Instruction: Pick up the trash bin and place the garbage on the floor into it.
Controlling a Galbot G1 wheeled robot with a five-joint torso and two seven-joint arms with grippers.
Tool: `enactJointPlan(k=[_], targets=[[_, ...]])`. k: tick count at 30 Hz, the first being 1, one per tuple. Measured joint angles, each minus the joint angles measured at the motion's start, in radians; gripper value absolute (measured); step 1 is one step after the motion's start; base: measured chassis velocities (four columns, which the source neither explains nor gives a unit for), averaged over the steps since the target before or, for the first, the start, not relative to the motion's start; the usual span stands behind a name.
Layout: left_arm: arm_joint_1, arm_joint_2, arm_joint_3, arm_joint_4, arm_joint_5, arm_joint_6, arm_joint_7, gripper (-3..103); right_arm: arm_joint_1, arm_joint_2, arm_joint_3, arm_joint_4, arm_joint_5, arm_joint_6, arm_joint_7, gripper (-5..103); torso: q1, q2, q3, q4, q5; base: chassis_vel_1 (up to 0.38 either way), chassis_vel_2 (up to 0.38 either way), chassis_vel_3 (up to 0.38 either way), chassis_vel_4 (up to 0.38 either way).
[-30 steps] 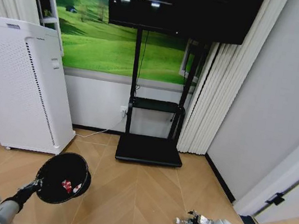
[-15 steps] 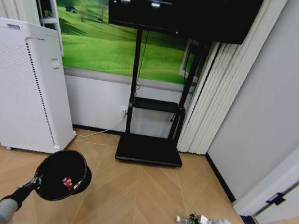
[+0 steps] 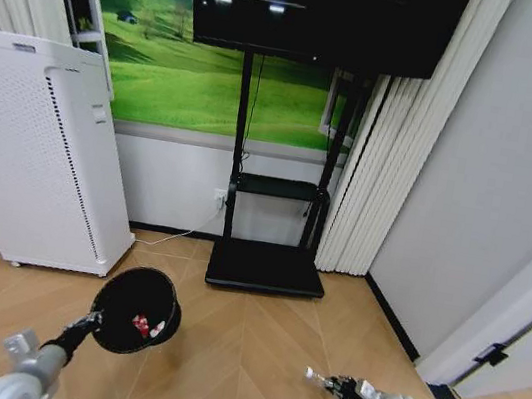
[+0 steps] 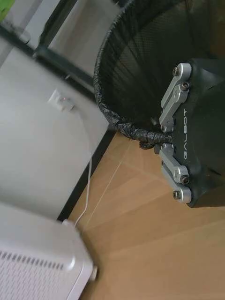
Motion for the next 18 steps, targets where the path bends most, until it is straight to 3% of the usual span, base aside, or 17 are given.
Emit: enactJointPlan(k=[4, 5, 6, 9, 16, 18], targets=[[-0.059, 0.023, 0.095, 0.047, 0.011, -0.009, -0.003, 3, -0.028, 0.025, 0.006, 0.185, 0.184, -0.065, 0.114, 21, 0.000, 0.000, 0.000, 0.0020, 0.0010, 0.000, 0.000, 0.000, 0.000], [-0.096, 0.048, 0.139, 0.073, 0.002, -0.012, -0.004, 3, -0.050, 0.034, 0.014, 0.244, 0.248, -0.075, 0.172, 21, 0.000, 0.000, 0.000, 0.0017, 0.0005, 0.000, 0.000, 0.000, 0.000], [-0.096, 0.048, 0.139, 0.073, 0.002, -0.012, -0.004, 3, -0.050, 0.034, 0.014, 0.244, 0.248, -0.075, 0.172, 21, 0.000, 0.000, 0.000, 0.0017, 0.0005, 0.000, 0.000, 0.000, 0.000], [-0.185, 0.116, 0.232, 0.127, -0.010, -0.018, 0.012, 3, -0.080, 0.056, 0.016, 0.384, 0.384, -0.072, 0.276, 21, 0.000, 0.000, 0.000, 0.0005, 0.0007, 0.000, 0.000, 0.000, 0.000], [-0.281, 0.149, 0.337, 0.186, -0.022, -0.018, 0.042, 3, -0.151, 0.051, 0.024, 0.601, 0.507, -0.094, 0.356, 21, 0.000, 0.000, 0.000, 0.0015, 0.0006, 0.000, 0.000, 0.000, 0.000], [-0.352, 0.152, 0.419, 0.240, -0.023, -0.019, 0.078, 3, -0.211, 0.046, 0.031, 0.691, 0.539, -0.096, 0.374, 21, 0.000, 0.000, 0.000, 0.0009, 0.0004, 0.000, 0.000, 0.000, 0.000]])
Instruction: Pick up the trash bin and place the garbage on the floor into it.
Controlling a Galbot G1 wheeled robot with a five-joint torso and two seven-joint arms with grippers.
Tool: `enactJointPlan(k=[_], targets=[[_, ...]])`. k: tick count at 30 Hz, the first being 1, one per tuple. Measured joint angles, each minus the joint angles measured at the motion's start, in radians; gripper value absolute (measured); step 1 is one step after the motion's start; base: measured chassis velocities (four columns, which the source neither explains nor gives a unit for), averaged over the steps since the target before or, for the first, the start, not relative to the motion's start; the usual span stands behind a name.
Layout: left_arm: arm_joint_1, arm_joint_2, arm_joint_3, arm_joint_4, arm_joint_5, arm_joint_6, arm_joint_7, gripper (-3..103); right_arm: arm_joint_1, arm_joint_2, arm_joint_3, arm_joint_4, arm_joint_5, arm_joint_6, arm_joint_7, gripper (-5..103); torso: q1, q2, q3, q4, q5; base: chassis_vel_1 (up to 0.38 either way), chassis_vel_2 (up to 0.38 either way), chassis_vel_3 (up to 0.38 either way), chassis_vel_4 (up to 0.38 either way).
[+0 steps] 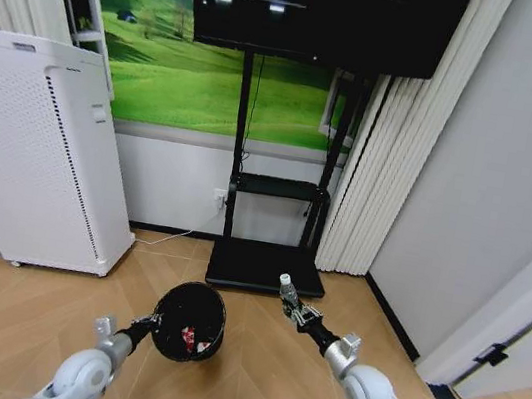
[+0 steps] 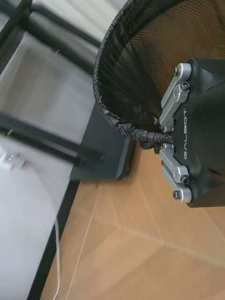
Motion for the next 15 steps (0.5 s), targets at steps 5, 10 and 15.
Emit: enactJointPlan(k=[5, 10, 15], targets=[[-0.122, -0.005, 0.135, 0.077, -0.017, -0.006, 0.054, 3, -0.068, -0.007, -0.025, 0.075, -0.005, 0.018, -0.003, 21, 0.000, 0.000, 0.000, 0.0000, 0.0002, 0.000, 0.000, 0.000, 0.000], [-0.279, -0.051, 0.301, 0.169, -0.034, -0.014, 0.077, 3, -0.084, -0.006, -0.060, 0.099, -0.033, 0.030, -0.035, 21, 0.000, 0.000, 0.000, 0.0001, 0.0005, 0.000, 0.000, 0.000, 0.000], [-0.355, -0.099, 0.412, 0.218, -0.016, -0.030, 0.105, 3, -0.075, -0.005, -0.071, 0.101, -0.039, 0.036, -0.049, 21, 0.000, 0.000, 0.000, -0.0001, 0.0005, 0.000, 0.000, 0.000, 0.000]])
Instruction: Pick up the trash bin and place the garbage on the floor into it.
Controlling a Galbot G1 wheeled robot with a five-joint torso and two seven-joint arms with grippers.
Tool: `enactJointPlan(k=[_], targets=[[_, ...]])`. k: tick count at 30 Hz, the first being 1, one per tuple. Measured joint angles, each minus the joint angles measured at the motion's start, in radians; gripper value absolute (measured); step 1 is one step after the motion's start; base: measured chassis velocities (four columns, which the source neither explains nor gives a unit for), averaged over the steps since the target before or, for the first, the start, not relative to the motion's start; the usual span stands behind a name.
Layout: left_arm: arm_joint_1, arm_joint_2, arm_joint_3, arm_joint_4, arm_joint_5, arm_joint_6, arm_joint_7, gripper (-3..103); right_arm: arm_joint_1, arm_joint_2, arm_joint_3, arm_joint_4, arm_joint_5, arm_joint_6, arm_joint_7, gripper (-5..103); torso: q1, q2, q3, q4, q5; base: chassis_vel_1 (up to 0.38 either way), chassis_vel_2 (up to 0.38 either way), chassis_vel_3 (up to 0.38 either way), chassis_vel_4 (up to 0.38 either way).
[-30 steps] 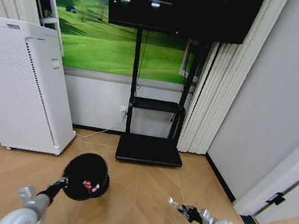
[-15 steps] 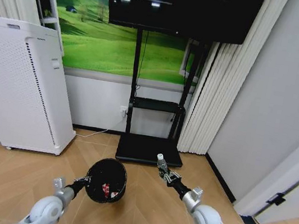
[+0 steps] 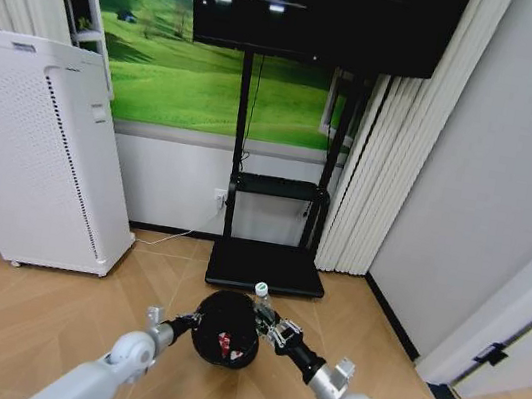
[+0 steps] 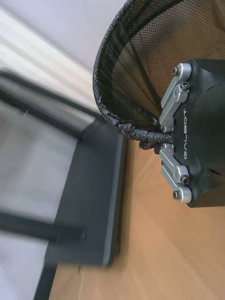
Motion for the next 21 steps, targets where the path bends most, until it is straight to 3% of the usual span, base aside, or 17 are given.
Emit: enactJointPlan(k=[12, 21], targets=[[-0.039, -0.050, 0.086, 0.005, 0.020, -0.010, 0.035, 3, 0.008, 0.009, -0.018, -0.040, -0.036, 0.023, -0.033, 19, 0.000, 0.000, 0.000, 0.0002, 0.0001, 0.000, 0.000, 0.000, 0.000], [0.056, -0.033, -0.019, -0.077, 0.015, -0.009, 0.034, 3, 0.007, 0.020, -0.027, -0.061, -0.062, 0.046, -0.048, 51, 0.000, 0.000, 0.000, 0.0002, -0.0003, 0.000, 0.000, 0.000, 0.000]])
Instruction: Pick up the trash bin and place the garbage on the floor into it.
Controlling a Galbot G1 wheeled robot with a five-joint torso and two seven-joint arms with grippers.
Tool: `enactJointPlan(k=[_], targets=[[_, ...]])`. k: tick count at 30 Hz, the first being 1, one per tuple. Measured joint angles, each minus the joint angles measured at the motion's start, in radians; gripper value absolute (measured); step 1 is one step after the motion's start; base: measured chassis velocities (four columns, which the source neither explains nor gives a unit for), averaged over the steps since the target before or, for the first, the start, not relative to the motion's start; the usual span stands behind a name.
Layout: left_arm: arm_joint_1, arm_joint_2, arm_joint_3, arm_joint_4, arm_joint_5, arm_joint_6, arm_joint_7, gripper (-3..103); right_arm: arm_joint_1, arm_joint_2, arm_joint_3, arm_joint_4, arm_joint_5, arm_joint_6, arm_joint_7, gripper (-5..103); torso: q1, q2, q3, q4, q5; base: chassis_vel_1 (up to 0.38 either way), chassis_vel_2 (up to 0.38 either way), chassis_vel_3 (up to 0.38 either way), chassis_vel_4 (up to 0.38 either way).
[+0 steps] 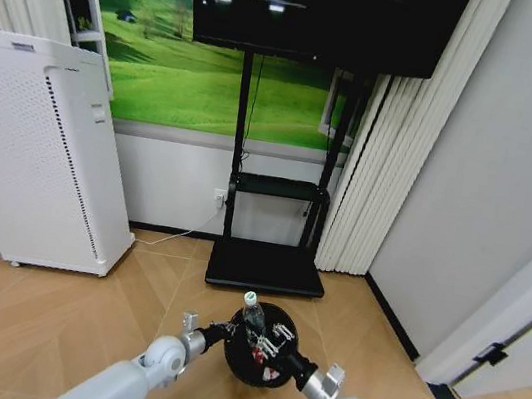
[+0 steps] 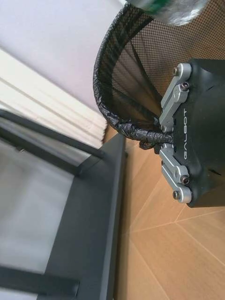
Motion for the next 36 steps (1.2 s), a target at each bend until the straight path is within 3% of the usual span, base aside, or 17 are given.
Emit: enactJointPlan(k=[9, 10, 13, 15, 16, 18, 19, 21, 22, 23, 24, 26, 27, 31, 32, 34, 36], targets=[[0.154, 0.049, -0.181, -0.100, 0.003, 0.015, -0.013, 3, 0.021, -0.015, 0.009, 0.032, 0.046, 0.006, 0.023, 89, 0.000, 0.000, 0.000, 0.0002, 0.0000, 0.000, 0.000, 0.000, 0.000], [0.154, 0.049, -0.181, -0.100, 0.003, 0.015, -0.013, 3, 0.021, -0.015, 0.009, 0.032, 0.046, 0.006, 0.023, 89, 0.000, 0.000, 0.000, 0.0002, 0.0000, 0.000, 0.000, 0.000, 0.000], [0.209, 0.065, -0.254, -0.160, -0.013, 0.017, -0.063, 3, 0.021, -0.010, 0.026, 0.063, 0.069, 0.008, 0.074, 94, 0.000, 0.000, 0.000, 0.0000, -0.0001, 0.000, 0.000, 0.000, 0.000], [0.257, 0.084, -0.321, -0.228, -0.019, 0.017, -0.153, 3, 0.007, -0.002, 0.070, 0.098, 0.075, -0.013, 0.166, 99, 0.000, 0.000, 0.000, 0.0004, -0.0001, 0.000, 0.000, 0.000, 0.000], [0.257, 0.084, -0.321, -0.228, -0.019, 0.017, -0.153, 3, 0.007, -0.002, 0.070, 0.098, 0.075, -0.013, 0.166, 99, 0.000, 0.000, 0.000, 0.0004, -0.0001, 0.000, 0.000, 0.000, 0.000], [0.295, 0.118, -0.392, -0.307, -0.039, 0.024, -0.264, 3, -0.030, 0.019, 0.171, 0.122, 0.055, -0.022, 0.266, 100, 0.000, 0.000, 0.000, -0.0008, -0.0001, 0.000, 0.000, 0.000, 0.000], [0.295, 0.118, -0.392, -0.307, -0.039, 0.024, -0.264, 3, -0.030, 0.019, 0.171, 0.122, 0.055, -0.022, 0.266, 100, 0.000, 0.000, 0.000, -0.0008, -0.0001, 0.000, 0.000, 0.000, 0.000], [0.385, 0.136, -0.536, -0.387, -0.071, 0.058, -0.354, 3, -0.040, 0.037, 0.232, 0.119, 0.036, -0.032, 0.352, 100, 0.000, 0.000, 0.000, -0.0009, 0.0001, 0.000, 0.000, 0.000, 0.000], [0.385, 0.136, -0.536, -0.387, -0.071, 0.058, -0.354, 3, -0.040, 0.037, 0.232, 0.119, 0.036, -0.032, 0.352, 100, 0.000, 0.000, 0.000, -0.0009, 0.0001, 0.000, 0.000, 0.000, 0.000], [0.466, 0.134, -0.643, -0.434, -0.087, 0.080, -0.388, 3, -0.042, 0.045, 0.259, 0.107, 0.014, -0.056, 0.392, 100, 0.000, 0.000, 0.000, -0.0004, 0.0000, 0.000, 0.000, 0.000, 0.000], [0.466, 0.134, -0.643, -0.434, -0.087, 0.080, -0.388, 3, -0.042, 0.045, 0.259, 0.107, 0.014, -0.056, 0.392, 100, 0.000, 0.000, 0.000, -0.0004, 0.0000, 0.000, 0.000, 0.000, 0.000], [0.640, 0.102, -0.889, -0.532, -0.159, 0.142, -0.454, 3, -0.050, 0.066, 0.310, 0.069, -0.048, -0.083, 0.441, 100, 0.000, 0.000, 0.000, 0.0002, -0.0002, 0.000, 0.000, 0.000, 0.000], [0.640, 0.102, -0.889, -0.532, -0.159, 0.142, -0.454, 3, -0.050, 0.066, 0.310, 0.069, -0.048, -0.083, 0.441, 100, 0.000, 0.000, 0.000, 0.0002, -0.0002, 0.000, 0.000, 0.000, 0.000], [0.922, -0.003, -1.224, -0.653, -0.243, 0.212, -0.471, 3, -0.077, 0.095, 0.368, 0.047, -0.077, -0.099, 0.465, 100, 0.000, 0.000, 0.000, 0.0004, -0.0008, 0.000, 0.000, 0.000, 0.000], [0.922, -0.003, -1.224, -0.653, -0.243, 0.212, -0.471, 3, -0.077, 0.095, 0.368, 0.047, -0.077, -0.099, 0.465, 100, 0.000, 0.000, 0.000, 0.0004, -0.0008, 0.000, 0.000, 0.000, 0.000], [1.030, -0.057, -1.355, -0.675, -0.257, 0.230, -0.452, 3, -0.097, 0.122, 0.392, 0.041, -0.092, -0.089, 0.462, 100, 0.000, 0.000, 0.000, 0.0007, 0.0009, 0.000, 0.000, 0.000, 0.000], [1.070, -0.083, -1.407, -0.674, -0.268, 0.237, -0.445, 3, -0.107, 0.140, 0.400, 0.041, -0.096, -0.084, 0.462, 100, 0.000, 0.000, 0.000, -0.0001, 0.0002, 0.000, 0.000, 0.000, 0.000]])
